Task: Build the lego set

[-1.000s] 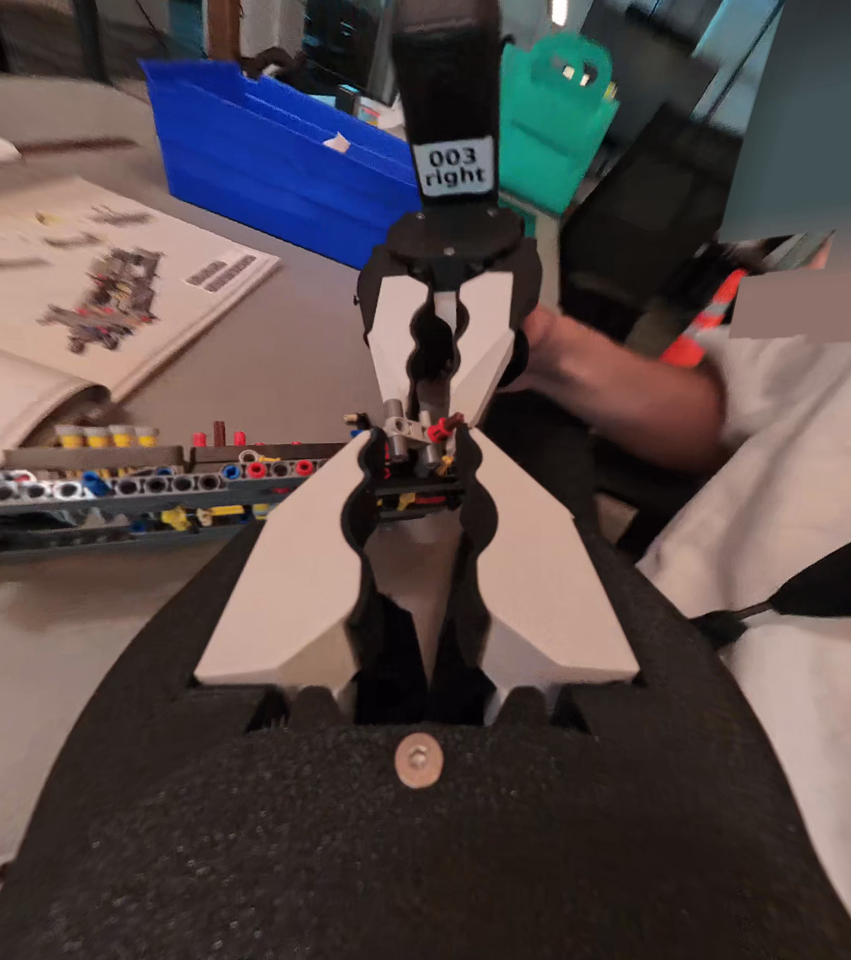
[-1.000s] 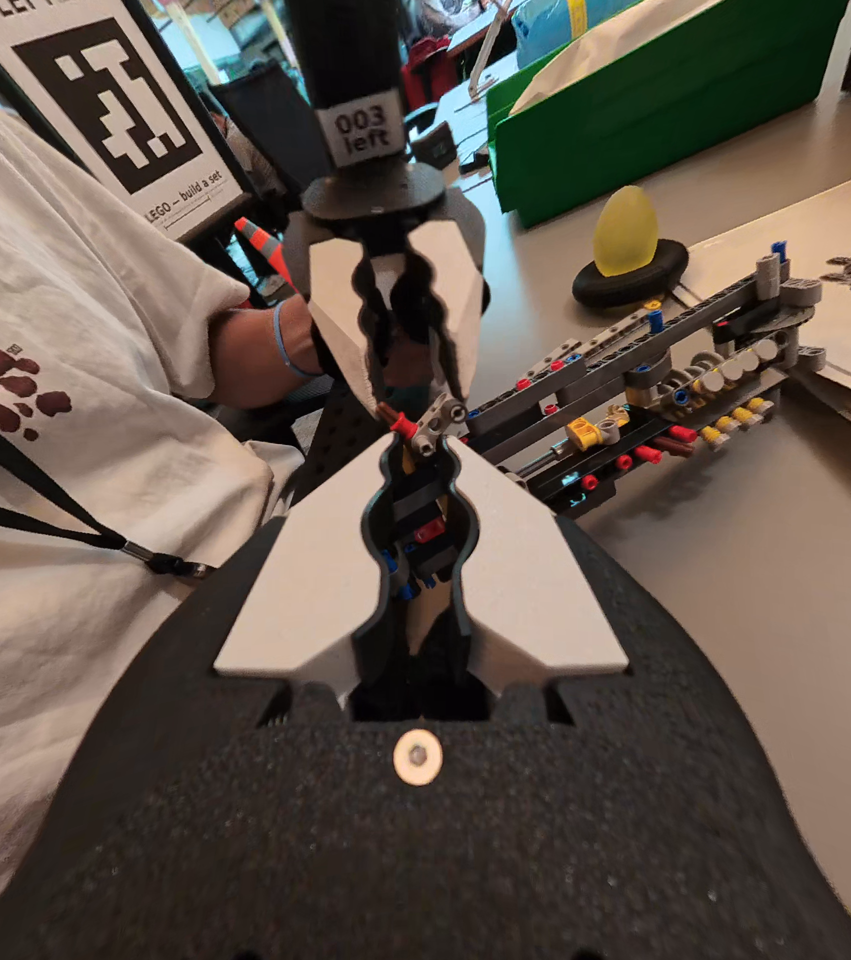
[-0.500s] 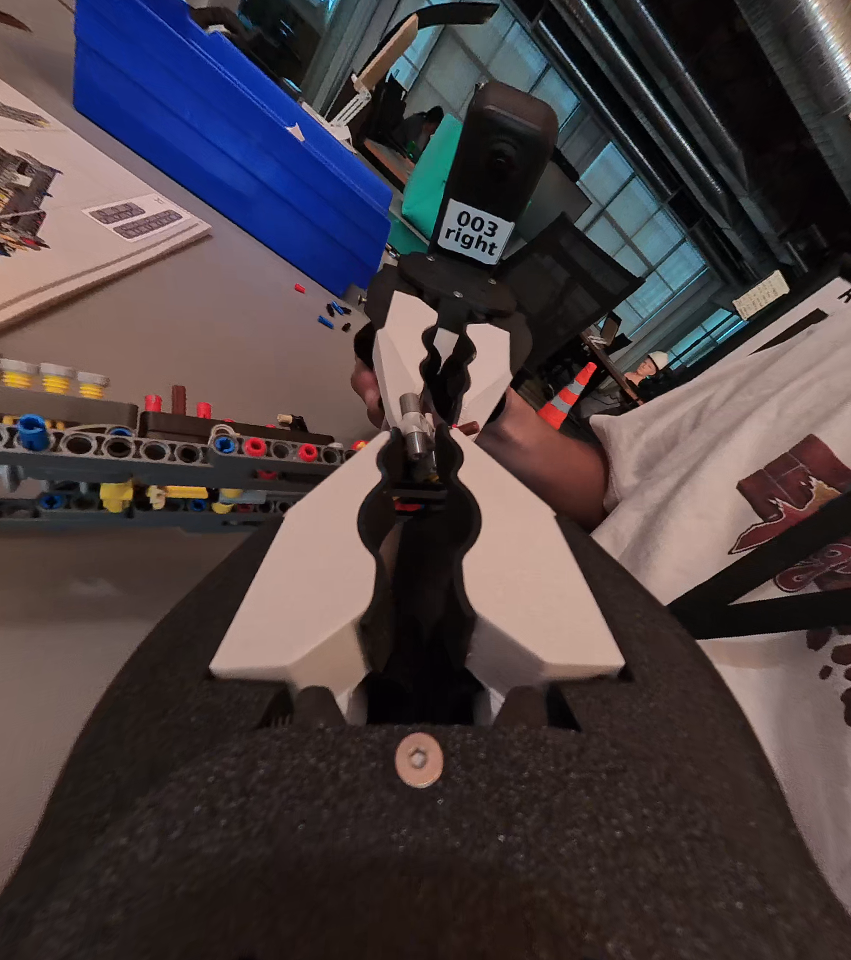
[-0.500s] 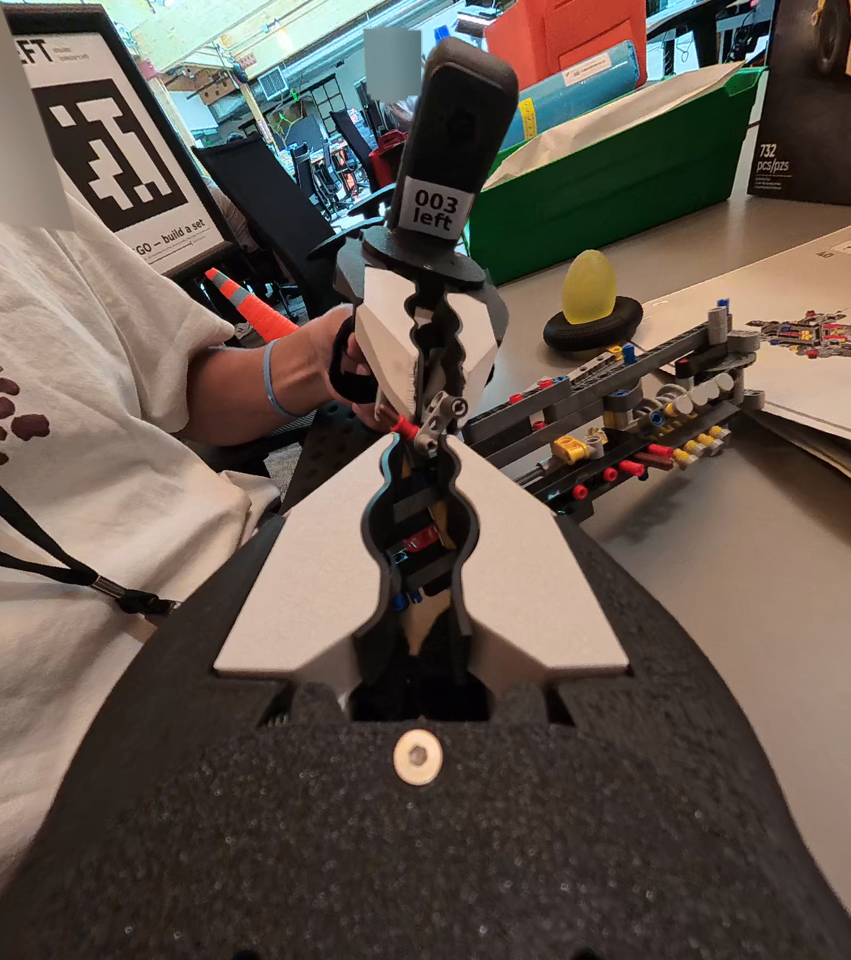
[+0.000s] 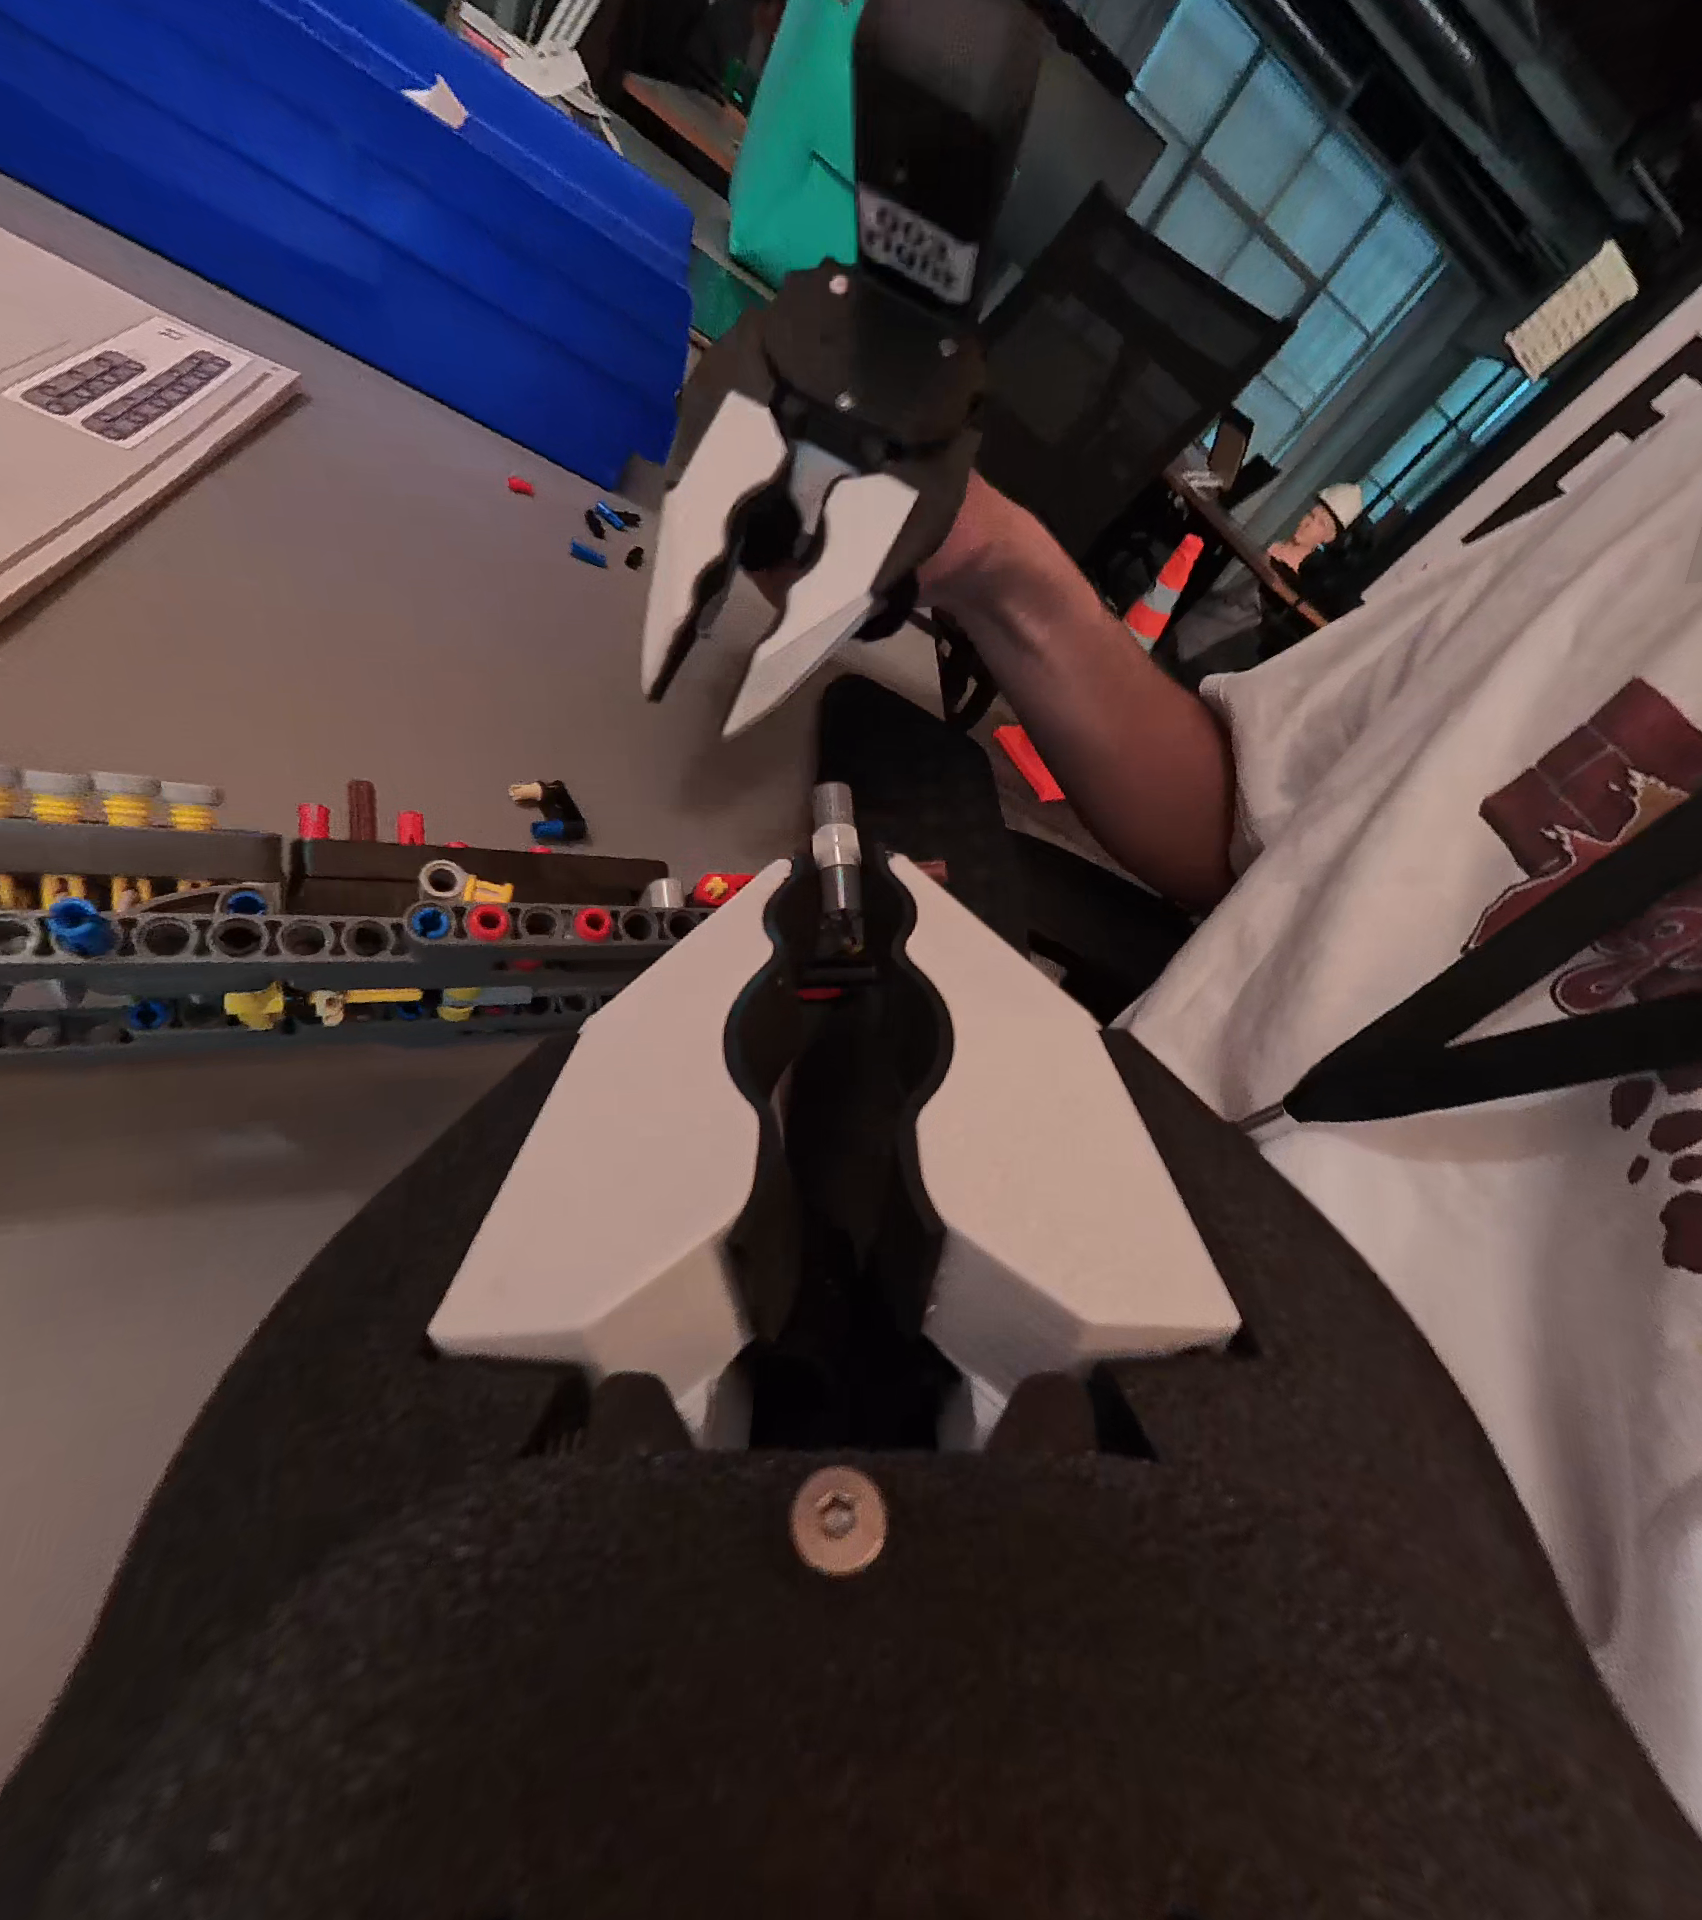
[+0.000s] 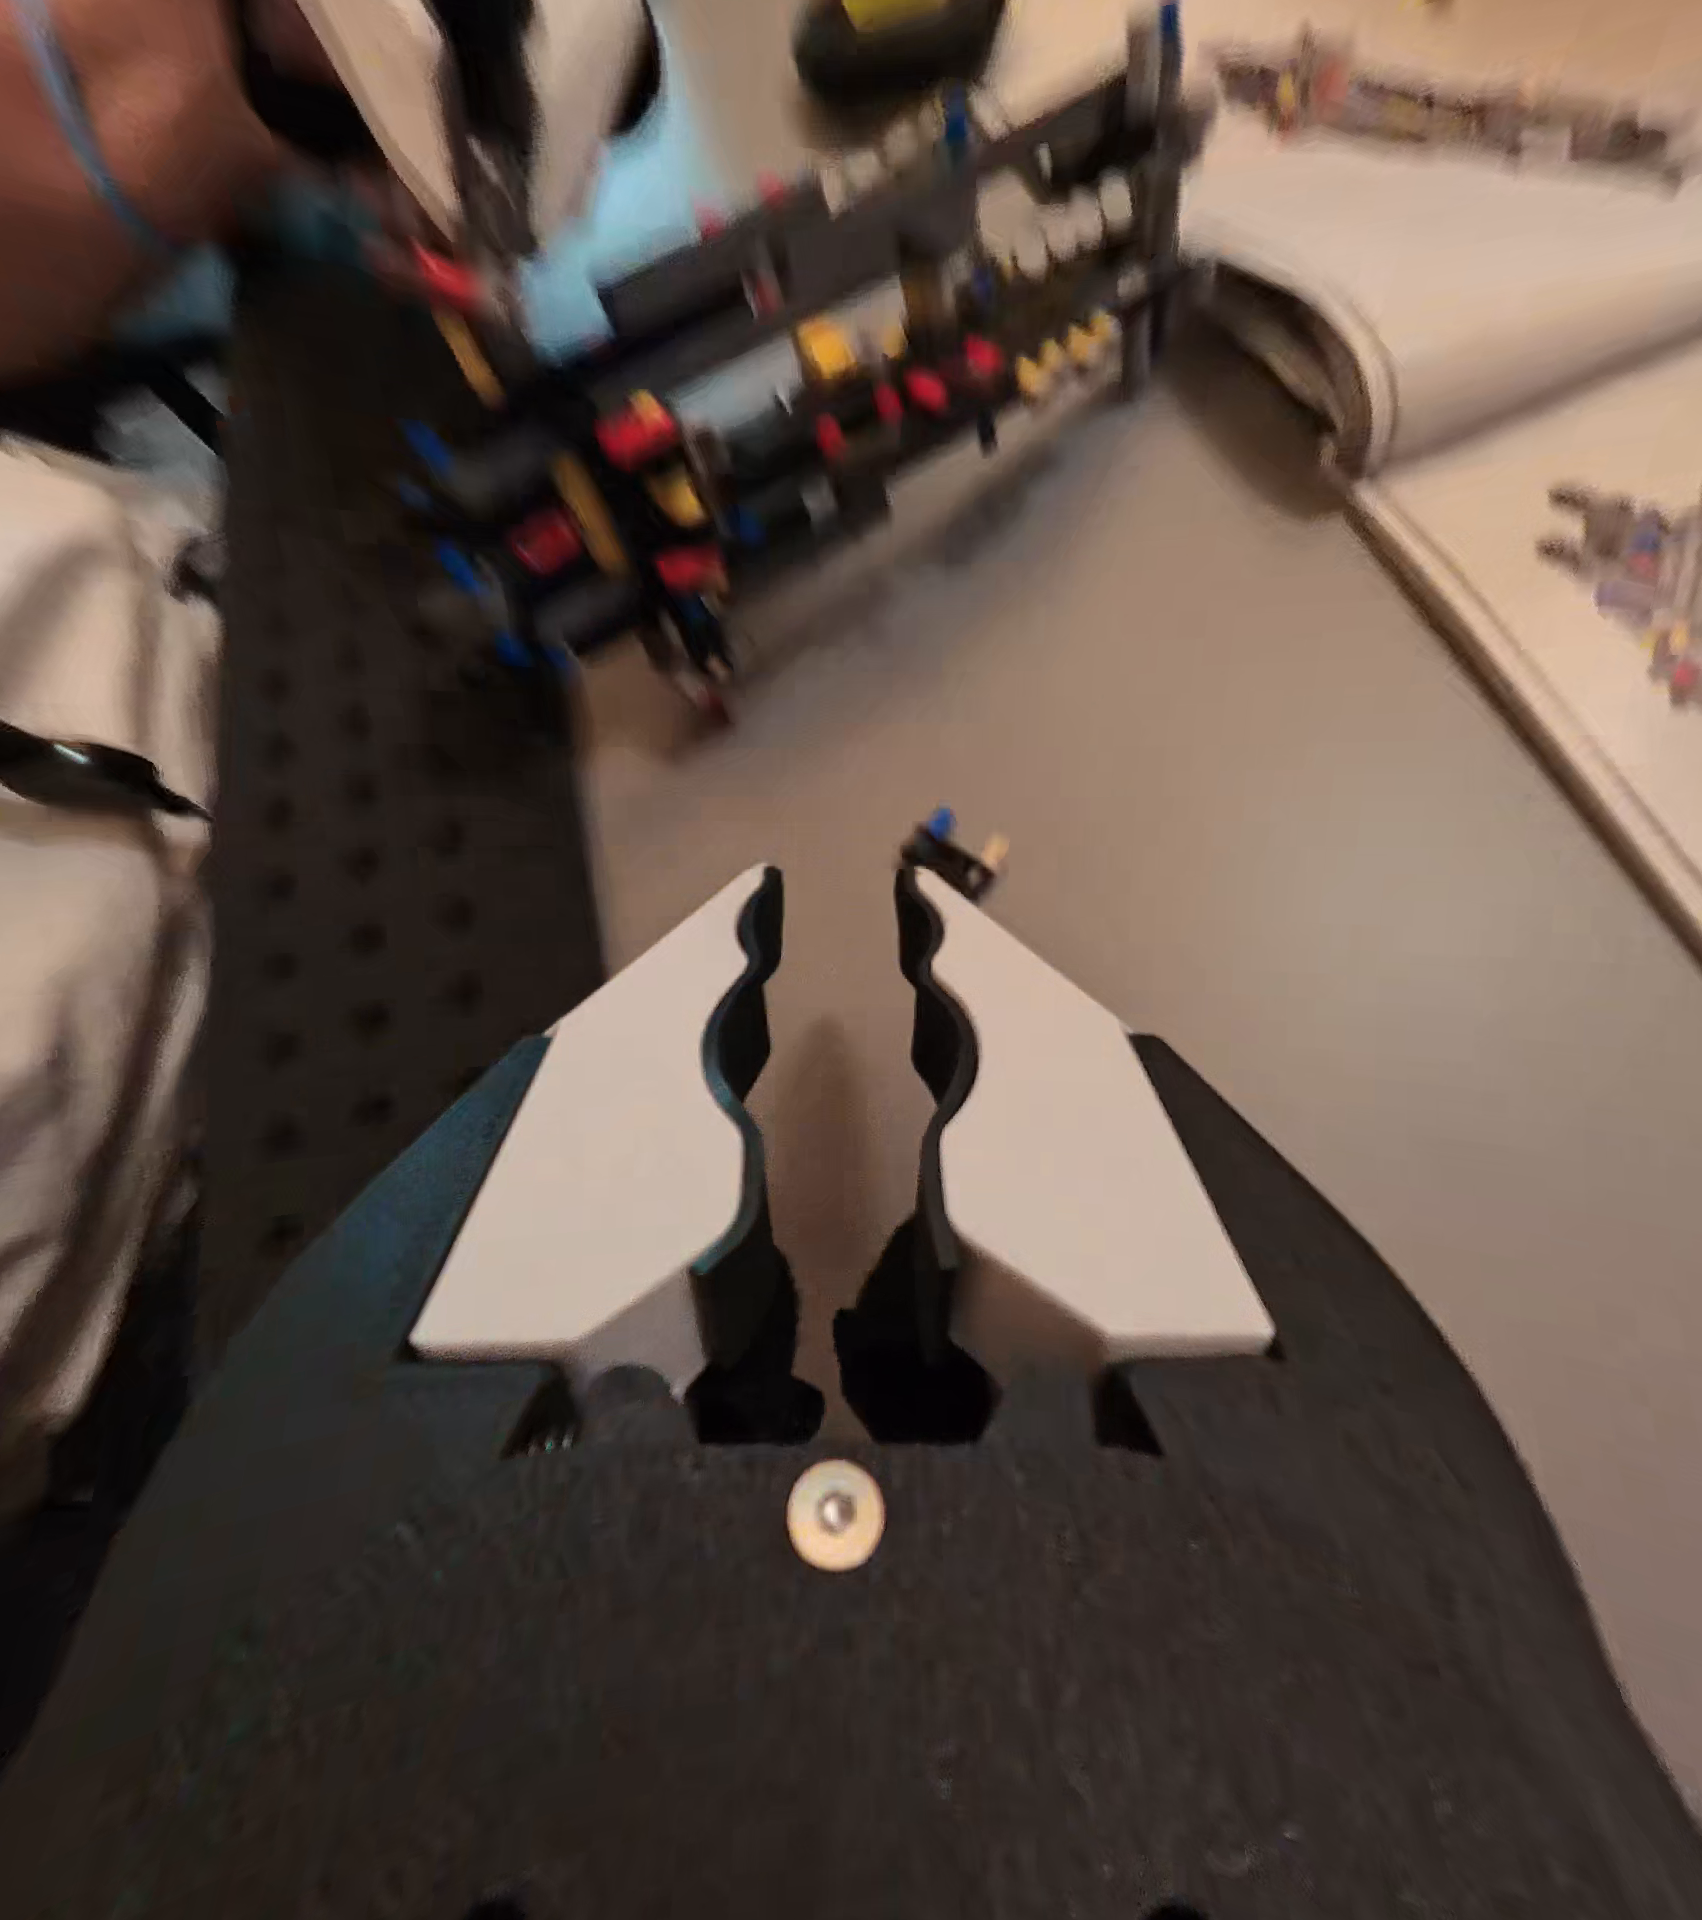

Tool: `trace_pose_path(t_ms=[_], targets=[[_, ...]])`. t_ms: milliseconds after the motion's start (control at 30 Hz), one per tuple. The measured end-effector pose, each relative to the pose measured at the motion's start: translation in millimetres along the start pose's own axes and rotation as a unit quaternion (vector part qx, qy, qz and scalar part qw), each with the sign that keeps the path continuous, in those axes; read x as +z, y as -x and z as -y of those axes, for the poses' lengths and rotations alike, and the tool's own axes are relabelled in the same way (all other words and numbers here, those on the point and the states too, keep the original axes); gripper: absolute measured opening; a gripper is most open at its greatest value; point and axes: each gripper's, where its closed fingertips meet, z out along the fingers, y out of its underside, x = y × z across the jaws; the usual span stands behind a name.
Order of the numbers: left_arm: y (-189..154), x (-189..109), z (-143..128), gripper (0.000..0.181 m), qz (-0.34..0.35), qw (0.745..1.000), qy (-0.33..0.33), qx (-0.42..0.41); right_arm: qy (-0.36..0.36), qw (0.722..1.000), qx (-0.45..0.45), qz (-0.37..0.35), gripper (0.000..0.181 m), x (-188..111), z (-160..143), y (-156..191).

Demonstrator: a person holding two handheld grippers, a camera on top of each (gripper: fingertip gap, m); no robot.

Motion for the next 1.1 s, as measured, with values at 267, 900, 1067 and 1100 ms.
trace_pose_path(t_ms=[267,900,1067,1100], targets=[[1,-2,0,0.006,-0.011,1.0,-0.013,0.014,0.05,0.993,0.105,0.019,0.024,27,-27,-13],[4,-5,4,0.005,-0.022,0.999,-0.037,-0.006,0.057,0.998,0.035,-0.005,0.019,39,-8,-24],[5,-5,4,0.005,-0.026,0.999,-0.037,-0.011,0.112,0.99,-0.081,0.024,0.018,41,-6,-26],[5,-5,4,0.005,-0.027,0.999,-0.037,-0.012,0.123,0.987,-0.094,0.039,0.019,42,-7,-25]])
